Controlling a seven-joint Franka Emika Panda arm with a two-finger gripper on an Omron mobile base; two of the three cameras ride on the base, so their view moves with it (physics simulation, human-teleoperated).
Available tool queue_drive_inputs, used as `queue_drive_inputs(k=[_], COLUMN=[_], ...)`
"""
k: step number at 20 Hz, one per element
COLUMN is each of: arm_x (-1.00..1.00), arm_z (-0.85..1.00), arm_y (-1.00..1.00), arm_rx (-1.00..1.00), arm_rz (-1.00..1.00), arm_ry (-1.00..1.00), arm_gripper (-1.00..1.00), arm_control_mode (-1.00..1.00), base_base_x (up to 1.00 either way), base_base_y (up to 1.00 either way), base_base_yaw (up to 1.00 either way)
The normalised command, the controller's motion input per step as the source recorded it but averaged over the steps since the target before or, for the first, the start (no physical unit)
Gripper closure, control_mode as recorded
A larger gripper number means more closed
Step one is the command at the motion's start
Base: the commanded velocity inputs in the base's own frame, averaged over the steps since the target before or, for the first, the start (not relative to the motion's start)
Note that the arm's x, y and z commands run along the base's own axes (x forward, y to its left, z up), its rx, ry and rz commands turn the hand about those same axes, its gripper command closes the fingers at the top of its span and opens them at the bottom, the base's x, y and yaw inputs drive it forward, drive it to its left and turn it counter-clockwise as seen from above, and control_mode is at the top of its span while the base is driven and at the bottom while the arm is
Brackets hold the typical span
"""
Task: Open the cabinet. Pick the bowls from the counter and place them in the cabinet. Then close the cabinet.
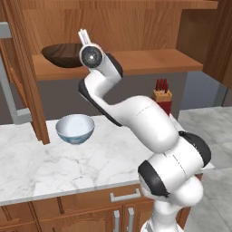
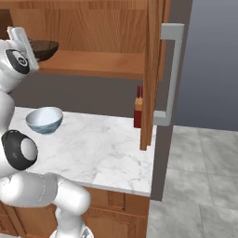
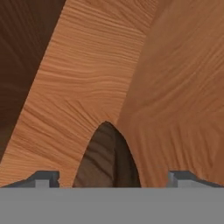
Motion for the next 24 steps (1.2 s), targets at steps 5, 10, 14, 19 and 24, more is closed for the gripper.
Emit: queue_drive_inputs(k=[5, 10, 14, 19, 24], arm_x=[-1.00, -1.00, -1.00, -0.78, -0.42], arm_z=[-0.17, 0.03, -0.28, -0.32, -0.13], arm_y=[-0.55, -0.77, -0.63, -0.48, -0.16], arm_rx=[0.00, 0.00, 0.00, 0.00, 0.00], arm_rz=[0.00, 0.00, 0.00, 0.00, 0.03], arm_ry=[0.20, 0.14, 0.11, 0.18, 0.39], arm_gripper=[-1.00, -1.00, -1.00, -1.00, -1.00], arm_control_mode=[-1.00, -1.00, -1.00, -1.00, -1.00], base_base_x=[0.00, 0.00, 0.00, 0.00, 0.00], base_base_y=[0.00, 0.00, 0.00, 0.00, 0.00], base_base_yaw=[0.00, 0.00, 0.00, 0.00, 0.00])
